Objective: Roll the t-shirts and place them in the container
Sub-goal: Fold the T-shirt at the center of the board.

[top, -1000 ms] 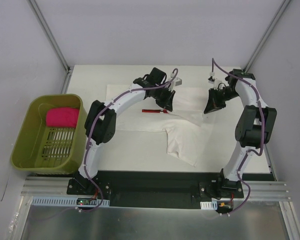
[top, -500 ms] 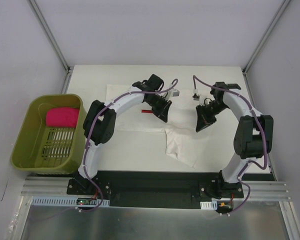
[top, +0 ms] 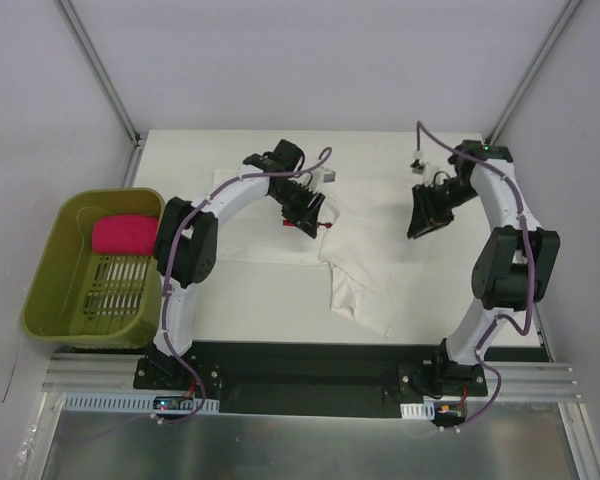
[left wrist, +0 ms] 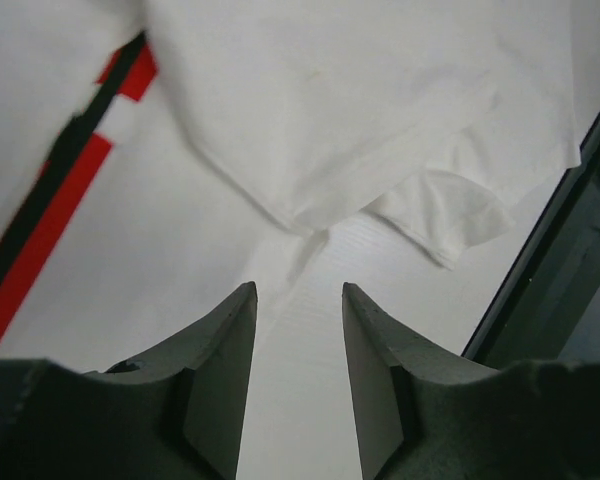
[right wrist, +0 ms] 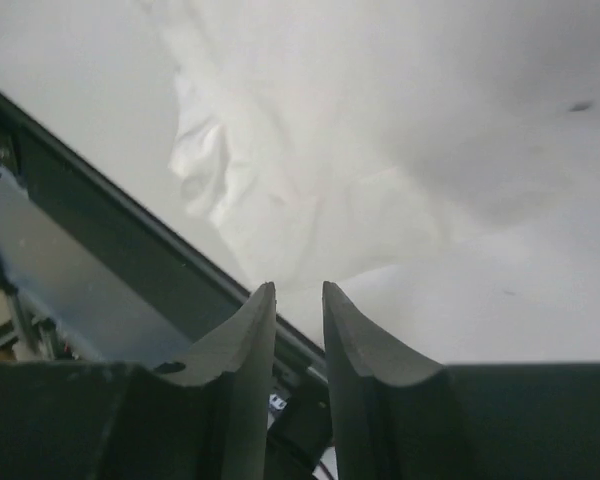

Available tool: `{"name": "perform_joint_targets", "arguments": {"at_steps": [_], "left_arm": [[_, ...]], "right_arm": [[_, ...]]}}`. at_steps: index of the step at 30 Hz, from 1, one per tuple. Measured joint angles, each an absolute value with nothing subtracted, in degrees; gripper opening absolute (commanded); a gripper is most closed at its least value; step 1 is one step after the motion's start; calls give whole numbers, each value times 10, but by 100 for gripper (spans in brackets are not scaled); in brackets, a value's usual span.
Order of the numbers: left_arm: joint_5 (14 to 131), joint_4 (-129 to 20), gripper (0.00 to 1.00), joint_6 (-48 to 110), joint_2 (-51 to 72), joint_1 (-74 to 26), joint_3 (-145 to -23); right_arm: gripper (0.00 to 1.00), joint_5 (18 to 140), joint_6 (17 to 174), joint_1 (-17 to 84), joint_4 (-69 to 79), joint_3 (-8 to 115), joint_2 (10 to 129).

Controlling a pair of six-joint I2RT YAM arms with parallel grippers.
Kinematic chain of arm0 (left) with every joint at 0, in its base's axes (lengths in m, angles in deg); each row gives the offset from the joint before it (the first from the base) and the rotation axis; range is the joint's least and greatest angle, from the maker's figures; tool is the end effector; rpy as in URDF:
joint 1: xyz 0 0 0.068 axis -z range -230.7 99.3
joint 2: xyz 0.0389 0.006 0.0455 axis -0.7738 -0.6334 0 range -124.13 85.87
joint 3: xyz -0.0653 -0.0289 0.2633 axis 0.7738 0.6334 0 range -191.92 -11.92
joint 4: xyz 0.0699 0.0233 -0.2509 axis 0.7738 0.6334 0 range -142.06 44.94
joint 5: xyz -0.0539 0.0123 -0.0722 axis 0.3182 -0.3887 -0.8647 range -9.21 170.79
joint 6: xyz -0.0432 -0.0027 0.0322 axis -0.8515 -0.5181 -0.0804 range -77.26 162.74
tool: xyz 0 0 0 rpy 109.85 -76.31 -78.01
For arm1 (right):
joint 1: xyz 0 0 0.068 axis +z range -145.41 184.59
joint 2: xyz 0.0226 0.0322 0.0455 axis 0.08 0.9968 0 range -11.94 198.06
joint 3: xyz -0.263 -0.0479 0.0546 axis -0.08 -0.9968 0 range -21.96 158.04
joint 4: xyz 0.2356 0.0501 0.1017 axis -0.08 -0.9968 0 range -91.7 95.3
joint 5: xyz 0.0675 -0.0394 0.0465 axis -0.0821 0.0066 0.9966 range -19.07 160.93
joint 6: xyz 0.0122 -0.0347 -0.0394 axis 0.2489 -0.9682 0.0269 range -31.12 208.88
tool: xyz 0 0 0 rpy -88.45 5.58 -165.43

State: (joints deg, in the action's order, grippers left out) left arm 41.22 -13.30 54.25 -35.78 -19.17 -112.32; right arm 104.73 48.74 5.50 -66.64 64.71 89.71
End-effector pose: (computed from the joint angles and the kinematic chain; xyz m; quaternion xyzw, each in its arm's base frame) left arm 0.3797 -0.2595 0.2175 0.4149 0.8134 -0.3643 0.1829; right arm 0.3307 0.0251 0.2633 -0.3427 0.8930 0.2651 0.1218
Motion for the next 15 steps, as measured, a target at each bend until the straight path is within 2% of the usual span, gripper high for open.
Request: {"name": "perform_joint_targets", "arguments": {"at_steps": [5, 11, 15], "left_arm": [[482, -127, 33, 527, -356, -263, -1172], [570, -136, 17, 519, -393, -329, -1247], [601, -138, 12, 523, -435, -347, -1271]], "right_arm": [[32, 1030, 487, -22, -645, 817, 975], [22, 1003, 486, -31, -611, 949, 1108], [19, 983, 479, -31, -583, 1011, 1202]]}}
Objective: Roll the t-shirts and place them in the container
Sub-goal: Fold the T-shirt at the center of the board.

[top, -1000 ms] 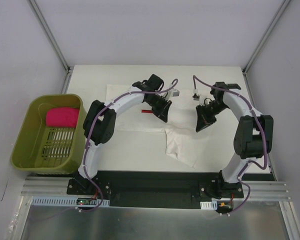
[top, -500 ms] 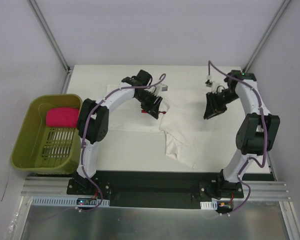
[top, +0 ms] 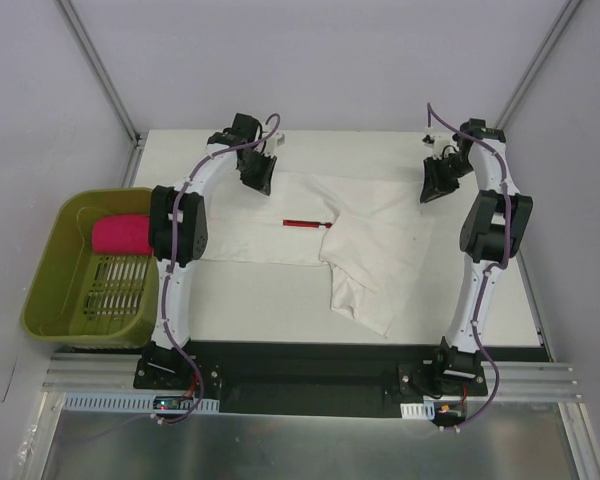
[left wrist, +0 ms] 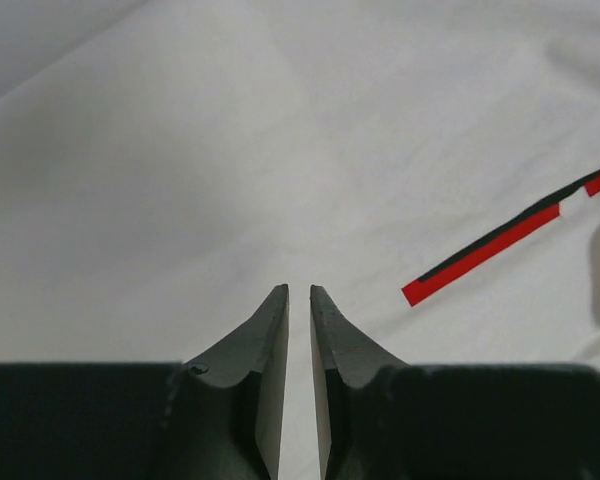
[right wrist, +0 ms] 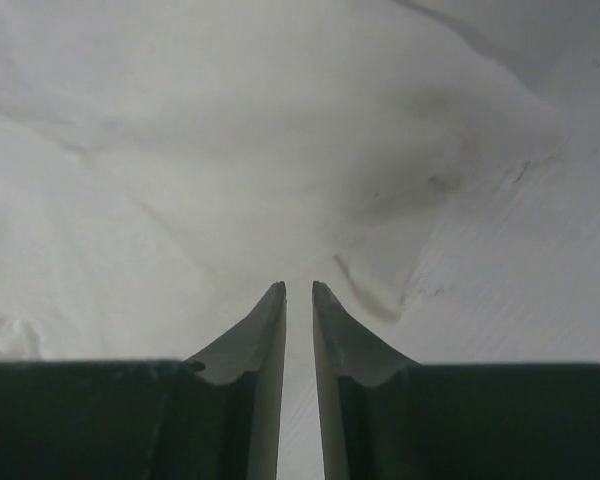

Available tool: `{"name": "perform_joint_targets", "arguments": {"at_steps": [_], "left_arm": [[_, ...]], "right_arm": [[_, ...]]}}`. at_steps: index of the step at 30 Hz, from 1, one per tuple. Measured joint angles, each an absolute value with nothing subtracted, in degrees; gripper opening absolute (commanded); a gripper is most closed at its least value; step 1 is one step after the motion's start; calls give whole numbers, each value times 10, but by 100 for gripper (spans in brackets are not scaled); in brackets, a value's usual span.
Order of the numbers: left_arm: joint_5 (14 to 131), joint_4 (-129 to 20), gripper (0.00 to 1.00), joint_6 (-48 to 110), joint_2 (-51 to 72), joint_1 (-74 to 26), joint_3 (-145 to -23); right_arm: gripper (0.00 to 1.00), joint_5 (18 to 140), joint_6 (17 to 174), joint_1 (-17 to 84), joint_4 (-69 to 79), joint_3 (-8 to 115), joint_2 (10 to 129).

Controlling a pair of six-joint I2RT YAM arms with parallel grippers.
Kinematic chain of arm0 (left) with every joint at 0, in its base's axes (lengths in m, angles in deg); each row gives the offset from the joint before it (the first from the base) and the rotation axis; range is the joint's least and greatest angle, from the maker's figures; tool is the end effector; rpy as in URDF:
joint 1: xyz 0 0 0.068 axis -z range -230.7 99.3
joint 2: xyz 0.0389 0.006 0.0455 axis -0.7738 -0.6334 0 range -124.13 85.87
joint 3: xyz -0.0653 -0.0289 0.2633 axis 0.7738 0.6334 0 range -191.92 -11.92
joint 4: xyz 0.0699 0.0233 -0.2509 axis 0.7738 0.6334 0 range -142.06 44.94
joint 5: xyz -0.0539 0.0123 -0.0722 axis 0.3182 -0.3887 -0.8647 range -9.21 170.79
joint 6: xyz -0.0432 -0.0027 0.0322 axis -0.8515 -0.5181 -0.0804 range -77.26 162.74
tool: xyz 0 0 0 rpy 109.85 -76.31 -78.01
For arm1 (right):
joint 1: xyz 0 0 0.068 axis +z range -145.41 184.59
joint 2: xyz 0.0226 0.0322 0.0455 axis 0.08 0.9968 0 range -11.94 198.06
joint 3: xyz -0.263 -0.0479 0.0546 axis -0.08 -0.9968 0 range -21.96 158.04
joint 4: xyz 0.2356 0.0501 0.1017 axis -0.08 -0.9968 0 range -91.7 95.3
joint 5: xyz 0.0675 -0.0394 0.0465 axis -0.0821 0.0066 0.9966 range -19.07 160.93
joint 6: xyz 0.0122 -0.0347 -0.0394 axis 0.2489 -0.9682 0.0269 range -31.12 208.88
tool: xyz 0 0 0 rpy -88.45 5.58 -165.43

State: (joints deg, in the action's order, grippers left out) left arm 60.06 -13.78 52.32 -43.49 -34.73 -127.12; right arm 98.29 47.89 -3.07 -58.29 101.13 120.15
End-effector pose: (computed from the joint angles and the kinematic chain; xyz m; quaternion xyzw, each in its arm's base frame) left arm 0.4821 -0.1511 0.2308 0.2624 0.8955 -0.1877 0.3067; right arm 0.4778 -0.0477 0.2296 -0.3098 0.9098 0.1524 0.2303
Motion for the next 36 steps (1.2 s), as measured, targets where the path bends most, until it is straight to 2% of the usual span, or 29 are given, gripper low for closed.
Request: {"name": "perform_joint_targets", "arguments": {"at_steps": [5, 11, 13, 19, 22, 26, 30, 36], "left_arm": [[620, -134, 10, 528, -480, -356, -1274], [637, -126, 10, 533, -500, -362, -1279], [645, -122, 10, 533, -504, -366, -1288], [650, -121, 10, 532, -510, -369, -1297], [650, -121, 11, 528, -510, -369, -1295], [650, -123, 10, 526, -508, -369, -1290], [649, -124, 10, 525, -498, -369, -1275], [650, -121, 10, 525, -481, -368, -1247]], "right_arm": [[17, 954, 479, -31, -555, 1062, 1274], [13, 906, 483, -30, -515, 1181, 1348], [9, 888, 483, -29, -491, 1176, 1346], [11, 862, 503, -34, -448, 1130, 1332], [1, 872, 497, -37, -435, 1062, 1288], [1, 877, 465, -31, -422, 984, 1212], [1, 877, 442, -8, -395, 979, 1177], [1, 853, 357, 33, -404, 1008, 1198]]}}
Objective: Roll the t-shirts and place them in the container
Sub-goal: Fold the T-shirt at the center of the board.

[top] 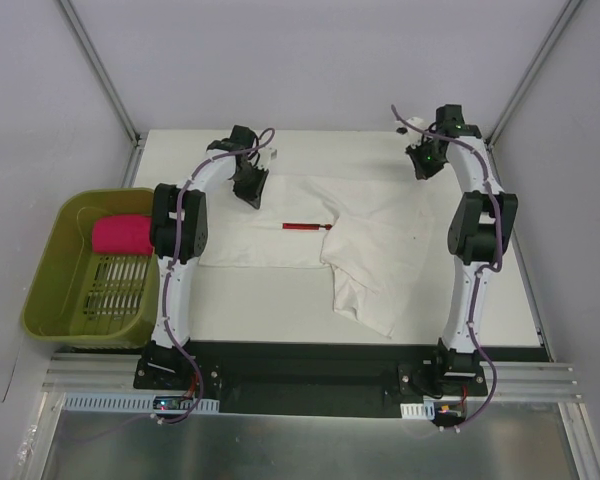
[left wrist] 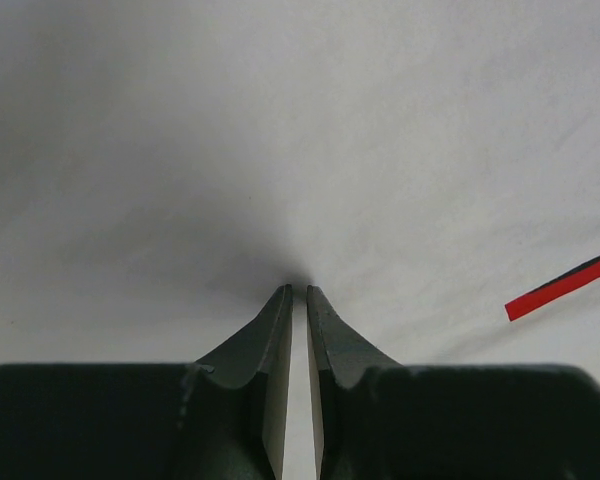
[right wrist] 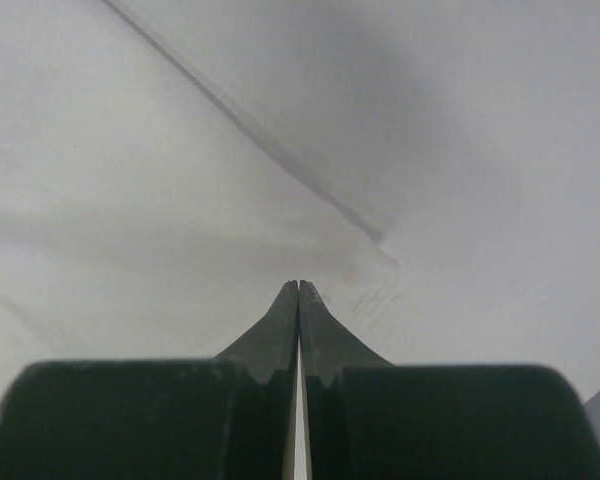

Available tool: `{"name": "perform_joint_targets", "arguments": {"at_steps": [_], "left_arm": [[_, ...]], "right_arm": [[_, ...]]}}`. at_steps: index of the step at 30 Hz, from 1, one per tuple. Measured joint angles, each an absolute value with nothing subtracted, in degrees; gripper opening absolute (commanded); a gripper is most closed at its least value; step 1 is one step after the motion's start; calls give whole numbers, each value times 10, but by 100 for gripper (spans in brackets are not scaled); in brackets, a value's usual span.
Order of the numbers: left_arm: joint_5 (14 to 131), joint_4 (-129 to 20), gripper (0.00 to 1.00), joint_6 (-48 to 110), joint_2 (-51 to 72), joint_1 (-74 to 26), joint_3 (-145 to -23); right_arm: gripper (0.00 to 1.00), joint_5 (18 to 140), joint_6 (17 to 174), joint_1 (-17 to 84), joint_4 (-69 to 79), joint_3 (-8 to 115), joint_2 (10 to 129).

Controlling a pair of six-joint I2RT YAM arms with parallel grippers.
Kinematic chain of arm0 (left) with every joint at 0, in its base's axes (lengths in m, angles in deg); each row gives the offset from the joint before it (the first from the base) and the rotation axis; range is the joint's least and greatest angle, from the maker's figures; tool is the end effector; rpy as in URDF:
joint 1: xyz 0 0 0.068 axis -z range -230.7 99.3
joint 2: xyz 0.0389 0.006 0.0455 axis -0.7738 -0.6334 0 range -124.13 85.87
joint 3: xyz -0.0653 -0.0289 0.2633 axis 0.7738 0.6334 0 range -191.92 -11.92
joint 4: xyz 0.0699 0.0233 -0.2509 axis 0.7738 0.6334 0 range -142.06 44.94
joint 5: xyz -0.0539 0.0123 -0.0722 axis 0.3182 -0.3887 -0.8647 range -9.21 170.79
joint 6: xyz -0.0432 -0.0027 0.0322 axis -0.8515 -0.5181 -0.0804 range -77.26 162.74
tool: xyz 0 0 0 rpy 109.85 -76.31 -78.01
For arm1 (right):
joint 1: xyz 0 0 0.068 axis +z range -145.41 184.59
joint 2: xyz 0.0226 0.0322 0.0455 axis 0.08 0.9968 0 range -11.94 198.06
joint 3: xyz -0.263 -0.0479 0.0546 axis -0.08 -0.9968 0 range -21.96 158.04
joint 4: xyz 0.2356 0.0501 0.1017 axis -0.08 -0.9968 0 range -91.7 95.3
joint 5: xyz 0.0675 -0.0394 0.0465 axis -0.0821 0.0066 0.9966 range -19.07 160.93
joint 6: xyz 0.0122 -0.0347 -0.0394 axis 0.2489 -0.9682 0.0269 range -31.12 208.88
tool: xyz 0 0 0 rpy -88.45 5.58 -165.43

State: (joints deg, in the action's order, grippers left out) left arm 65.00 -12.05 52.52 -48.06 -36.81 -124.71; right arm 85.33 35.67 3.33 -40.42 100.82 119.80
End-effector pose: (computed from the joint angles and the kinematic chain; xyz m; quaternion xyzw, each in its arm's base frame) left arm 0.4884 -0.1308 0.1764 0.2302 0.9319 -0.1417 0.2418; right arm 0.5099 -0.0023 0.2431 -0.4483 0.8332 -0.0316 0.3223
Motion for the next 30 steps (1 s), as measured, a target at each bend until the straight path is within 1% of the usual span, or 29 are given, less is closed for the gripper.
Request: {"name": "perform_joint_targets", "arguments": {"at_steps": [6, 13, 14, 16, 20, 23, 24, 26, 27, 30], "left_arm": [[664, -117, 10, 527, -477, -368, -1241], [690, -109, 13, 530, -481, -368, -1255], [694, -109, 19, 531, -483, -368, -1260], [708, -109, 27, 534, -492, -368, -1280], [729, -107, 28, 535, -527, -371, -1338], [737, -109, 31, 541, -553, -373, -1384], [736, -108, 34, 543, -556, -373, -1395], [736, -108, 36, 545, -558, -373, -1410], [735, -110, 38, 546, -556, -372, -1417], [732, -112, 41, 550, -540, -370, -1421]], "right_arm": [[1, 794, 239, 71, -426, 1028, 1274], [1, 725, 139, 73, -405, 1095, 1333], [1, 717, 127, 73, -392, 1101, 1340], [1, 700, 100, 72, -359, 1121, 1358], [1, 684, 60, 70, -266, 1161, 1402], [1, 687, 54, 68, -190, 1160, 1416], [14, 688, 58, 68, -170, 1153, 1416], [33, 689, 79, 68, -134, 1132, 1410], [48, 688, 88, 68, -115, 1114, 1401], [61, 706, 136, 64, -89, 1032, 1334]]}}
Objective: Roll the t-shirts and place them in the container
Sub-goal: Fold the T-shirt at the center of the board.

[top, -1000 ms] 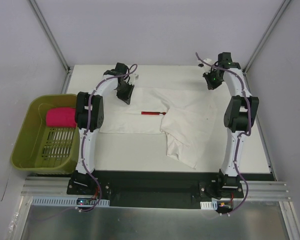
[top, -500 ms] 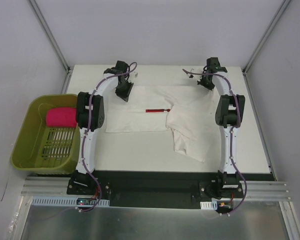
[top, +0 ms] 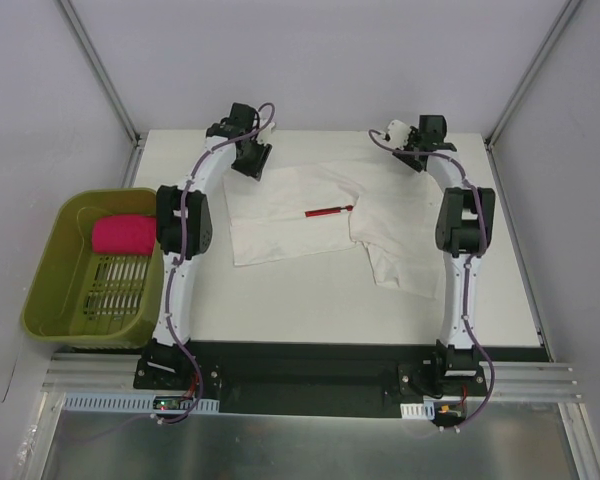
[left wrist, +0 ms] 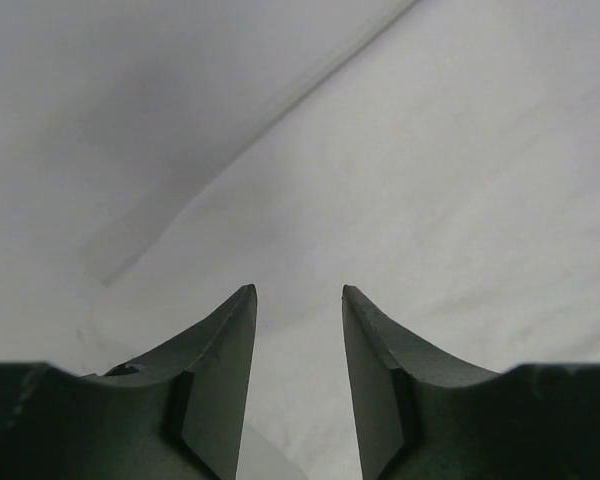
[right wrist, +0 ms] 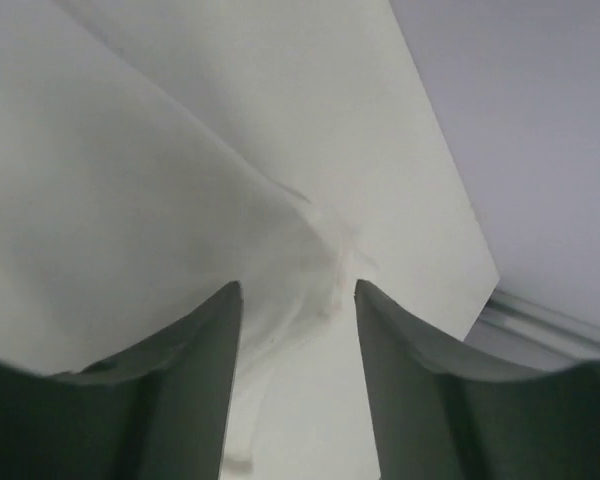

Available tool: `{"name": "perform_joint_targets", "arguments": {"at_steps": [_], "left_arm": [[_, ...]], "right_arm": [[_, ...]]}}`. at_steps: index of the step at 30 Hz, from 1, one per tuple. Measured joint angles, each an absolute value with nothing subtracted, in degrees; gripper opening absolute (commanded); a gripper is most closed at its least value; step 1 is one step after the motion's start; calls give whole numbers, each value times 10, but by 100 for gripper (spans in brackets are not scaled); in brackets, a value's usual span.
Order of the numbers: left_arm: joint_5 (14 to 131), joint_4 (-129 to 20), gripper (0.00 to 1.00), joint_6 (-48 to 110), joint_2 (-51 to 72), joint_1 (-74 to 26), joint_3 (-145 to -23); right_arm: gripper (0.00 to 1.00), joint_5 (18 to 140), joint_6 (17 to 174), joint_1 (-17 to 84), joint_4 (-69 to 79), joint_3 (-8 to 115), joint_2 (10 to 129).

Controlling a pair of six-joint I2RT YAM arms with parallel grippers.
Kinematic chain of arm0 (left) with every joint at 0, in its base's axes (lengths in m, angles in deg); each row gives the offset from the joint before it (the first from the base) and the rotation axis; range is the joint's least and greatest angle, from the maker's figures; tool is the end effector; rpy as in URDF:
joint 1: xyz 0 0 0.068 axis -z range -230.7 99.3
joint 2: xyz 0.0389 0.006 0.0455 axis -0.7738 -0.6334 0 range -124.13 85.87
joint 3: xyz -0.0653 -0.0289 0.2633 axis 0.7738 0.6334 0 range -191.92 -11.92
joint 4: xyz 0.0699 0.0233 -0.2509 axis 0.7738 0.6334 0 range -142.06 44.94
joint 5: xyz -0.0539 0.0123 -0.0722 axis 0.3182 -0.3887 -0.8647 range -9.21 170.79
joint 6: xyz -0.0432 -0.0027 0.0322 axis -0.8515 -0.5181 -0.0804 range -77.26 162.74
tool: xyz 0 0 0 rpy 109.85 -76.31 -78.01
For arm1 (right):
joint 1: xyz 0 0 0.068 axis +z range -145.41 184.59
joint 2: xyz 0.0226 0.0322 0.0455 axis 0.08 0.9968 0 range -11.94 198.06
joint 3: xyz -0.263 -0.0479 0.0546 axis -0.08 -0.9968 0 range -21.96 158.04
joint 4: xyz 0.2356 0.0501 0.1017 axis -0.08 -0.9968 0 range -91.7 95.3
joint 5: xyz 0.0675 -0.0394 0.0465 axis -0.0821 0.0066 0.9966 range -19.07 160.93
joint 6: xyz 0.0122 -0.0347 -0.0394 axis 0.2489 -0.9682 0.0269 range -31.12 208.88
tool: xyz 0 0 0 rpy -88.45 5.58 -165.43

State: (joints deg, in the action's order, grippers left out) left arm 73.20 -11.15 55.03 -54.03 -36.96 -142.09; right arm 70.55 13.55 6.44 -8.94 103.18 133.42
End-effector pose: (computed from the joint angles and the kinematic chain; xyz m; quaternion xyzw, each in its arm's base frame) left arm 0.5262 -0.1335 0.2167 0.2333 0.9104 -0.0665 0.3352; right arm 0.5779 0.0185 0.1732 -0.5507 0.6925 -0.2811 0.3716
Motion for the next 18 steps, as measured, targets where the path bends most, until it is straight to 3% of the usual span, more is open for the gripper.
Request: {"name": "perform_joint_targets", "arguments": {"at_steps": [4, 10, 18], "left_arm": [[715, -114, 41, 563, -477, -352, -1392], [660, -114, 41, 576, -295, -296, -1219], [593, -83, 45, 591, -212, -291, -998]], "right_arm": [[66, 748, 179, 56, -103, 895, 1178], [67, 828, 178, 7, -200, 742, 908], [66, 937, -59, -90, -421, 412, 666]]}}
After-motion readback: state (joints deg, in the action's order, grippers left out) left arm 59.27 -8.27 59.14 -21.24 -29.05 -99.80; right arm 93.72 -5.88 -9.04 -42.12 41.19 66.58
